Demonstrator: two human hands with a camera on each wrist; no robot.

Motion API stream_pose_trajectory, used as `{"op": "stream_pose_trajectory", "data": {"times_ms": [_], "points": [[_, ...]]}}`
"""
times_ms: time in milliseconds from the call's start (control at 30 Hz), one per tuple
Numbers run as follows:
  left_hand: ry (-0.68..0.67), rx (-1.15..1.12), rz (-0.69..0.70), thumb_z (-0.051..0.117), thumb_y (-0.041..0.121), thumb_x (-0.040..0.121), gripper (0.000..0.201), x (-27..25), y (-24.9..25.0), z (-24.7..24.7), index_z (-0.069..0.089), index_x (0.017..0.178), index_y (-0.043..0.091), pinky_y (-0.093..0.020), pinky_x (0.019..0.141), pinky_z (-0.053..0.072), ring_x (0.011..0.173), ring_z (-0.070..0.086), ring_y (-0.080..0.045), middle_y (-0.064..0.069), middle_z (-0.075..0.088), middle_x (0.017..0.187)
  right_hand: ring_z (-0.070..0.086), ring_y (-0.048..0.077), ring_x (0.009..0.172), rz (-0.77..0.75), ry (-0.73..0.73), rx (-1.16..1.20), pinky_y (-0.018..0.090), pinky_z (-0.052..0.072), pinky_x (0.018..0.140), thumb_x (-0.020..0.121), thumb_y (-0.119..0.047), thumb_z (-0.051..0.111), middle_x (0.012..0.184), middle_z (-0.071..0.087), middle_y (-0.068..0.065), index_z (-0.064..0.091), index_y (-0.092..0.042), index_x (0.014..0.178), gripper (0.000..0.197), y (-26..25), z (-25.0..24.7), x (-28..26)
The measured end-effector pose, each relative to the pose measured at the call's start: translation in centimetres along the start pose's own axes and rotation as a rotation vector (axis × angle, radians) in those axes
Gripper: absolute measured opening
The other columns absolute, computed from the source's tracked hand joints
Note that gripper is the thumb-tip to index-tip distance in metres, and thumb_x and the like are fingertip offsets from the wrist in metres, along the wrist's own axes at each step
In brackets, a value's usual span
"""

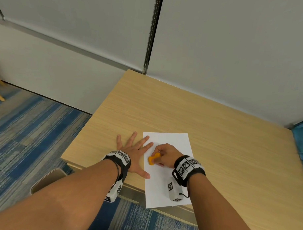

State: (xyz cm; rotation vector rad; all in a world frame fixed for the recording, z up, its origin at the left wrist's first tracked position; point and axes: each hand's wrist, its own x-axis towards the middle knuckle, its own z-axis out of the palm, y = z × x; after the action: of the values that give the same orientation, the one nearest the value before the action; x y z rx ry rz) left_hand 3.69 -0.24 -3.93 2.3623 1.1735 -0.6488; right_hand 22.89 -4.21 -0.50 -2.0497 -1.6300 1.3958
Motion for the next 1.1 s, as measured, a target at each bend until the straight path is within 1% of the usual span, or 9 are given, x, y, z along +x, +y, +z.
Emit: {"op": "stream_pose_trajectory", "data": {"times_ms": [100, 233, 267, 433, 600, 700, 767, 867, 1100], "points": [[-0.001, -0.002, 0.005, 0.053, 0.103, 0.049, 0.139, 0.1, 0.0, 0.0, -0.031, 0.148, 0.056, -0.083, 0.096, -0.027, 0.141, -0.05, -0.027, 0.026, -0.047, 0.154, 0.057, 0.014, 0.069, -0.01, 0.379, 0.036, 0.024, 0.042, 0.059, 0.089, -0.032, 0.074, 0.075, 0.06, -0.006, 0.063, -0.019, 0.093, 0.017, 0.6, 0.7, 0.2], [-0.011, 0.01, -0.001, 0.054, 0.103, 0.049, 0.139, 0.2, -0.1, 0.1, -0.031, 0.149, 0.055, -0.084, 0.097, -0.024, 0.142, -0.05, -0.028, 0.024, -0.048, 0.154, 0.051, 0.011, 0.05, -0.011, -0.09, 0.013, 0.025, 0.043, 0.059, 0.081, -0.02, 0.081, 0.06, 0.059, -0.002, 0.067, -0.013, 0.088, 0.017, 0.6, -0.2, -0.5], [-0.015, 0.013, -0.002, 0.054, 0.103, 0.05, 0.139, 0.2, -0.1, 0.1, -0.031, 0.149, 0.055, -0.084, 0.097, -0.023, 0.142, -0.05, -0.028, 0.023, -0.049, 0.154, 0.051, 0.012, 0.049, -0.005, -0.094, 0.014, 0.026, 0.044, 0.059, 0.08, -0.021, 0.081, 0.059, 0.06, -0.001, 0.068, -0.011, 0.091, 0.02, 0.8, -0.2, -0.4], [-0.019, -0.051, 0.013, 0.066, 0.087, 0.067, 0.132, 0.5, -0.5, -0.4, -0.032, 0.149, 0.053, -0.084, 0.103, -0.019, 0.143, -0.047, -0.023, 0.012, -0.054, 0.151, 0.057, 0.018, 0.052, 0.094, 0.425, 0.455, 0.029, 0.048, 0.052, 0.086, -0.02, 0.078, 0.068, 0.064, 0.008, 0.059, -0.013, 0.088, 0.021, 2.9, -0.4, 0.4], [0.041, -0.177, -0.029, 0.06, 0.049, 0.097, 0.097, 0.9, -0.8, -0.5, -0.018, 0.155, 0.055, -0.078, 0.111, -0.014, 0.151, -0.034, -0.014, 0.01, -0.046, 0.159, 0.055, 0.023, 0.052, 0.19, 0.553, 0.823, 0.034, 0.05, 0.057, 0.093, -0.007, 0.07, 0.071, 0.064, 0.016, 0.056, -0.009, 0.084, 0.017, 4.1, 0.3, -0.2], [0.118, -0.177, 0.011, 0.042, 0.035, 0.108, 0.062, 1.1, -0.9, -0.1, 0.009, 0.153, 0.062, -0.079, 0.111, -0.011, 0.153, -0.031, -0.016, 0.012, -0.039, 0.163, 0.054, 0.022, 0.05, 0.218, 0.553, 0.979, 0.031, 0.05, 0.053, 0.091, -0.003, 0.072, 0.067, 0.06, 0.013, 0.055, -0.008, 0.082, 0.019, 4.1, 1.1, -1.0], [0.138, -0.164, 0.005, 0.039, 0.051, 0.106, 0.055, 1.1, -0.9, 0.2, 0.012, 0.152, 0.063, -0.079, 0.11, -0.012, 0.154, -0.031, -0.017, 0.014, -0.037, 0.164, 0.056, 0.021, 0.049, 0.233, 0.454, 0.904, 0.03, 0.052, 0.051, 0.09, -0.005, 0.073, 0.067, 0.061, 0.013, 0.056, -0.008, 0.086, 0.018, 3.6, 1.2, -1.6], [0.081, -0.106, -0.004, 0.046, 0.091, 0.077, 0.093, 1.4, -0.8, 0.3, -0.004, 0.151, 0.066, -0.08, 0.106, -0.017, 0.149, -0.038, -0.018, 0.016, -0.045, 0.158, 0.058, 0.021, 0.049, 0.212, 0.353, 0.793, 0.029, 0.052, 0.051, 0.087, -0.007, 0.077, 0.067, 0.063, 0.013, 0.056, -0.009, 0.087, 0.021, 3.0, 0.3, -1.6], [0.03, -0.059, -0.005, 0.052, 0.097, 0.066, 0.109, 1.3, -1.0, 0.2, -0.021, 0.143, 0.071, -0.083, 0.104, -0.015, 0.146, -0.044, -0.023, 0.013, -0.052, 0.154, 0.061, 0.022, 0.053, 0.193, 0.399, 0.565, 0.032, 0.053, 0.051, 0.084, -0.018, 0.08, 0.067, 0.069, 0.012, 0.054, -0.012, 0.086, 0.027, 1.9, -0.8, 0.6]]}}
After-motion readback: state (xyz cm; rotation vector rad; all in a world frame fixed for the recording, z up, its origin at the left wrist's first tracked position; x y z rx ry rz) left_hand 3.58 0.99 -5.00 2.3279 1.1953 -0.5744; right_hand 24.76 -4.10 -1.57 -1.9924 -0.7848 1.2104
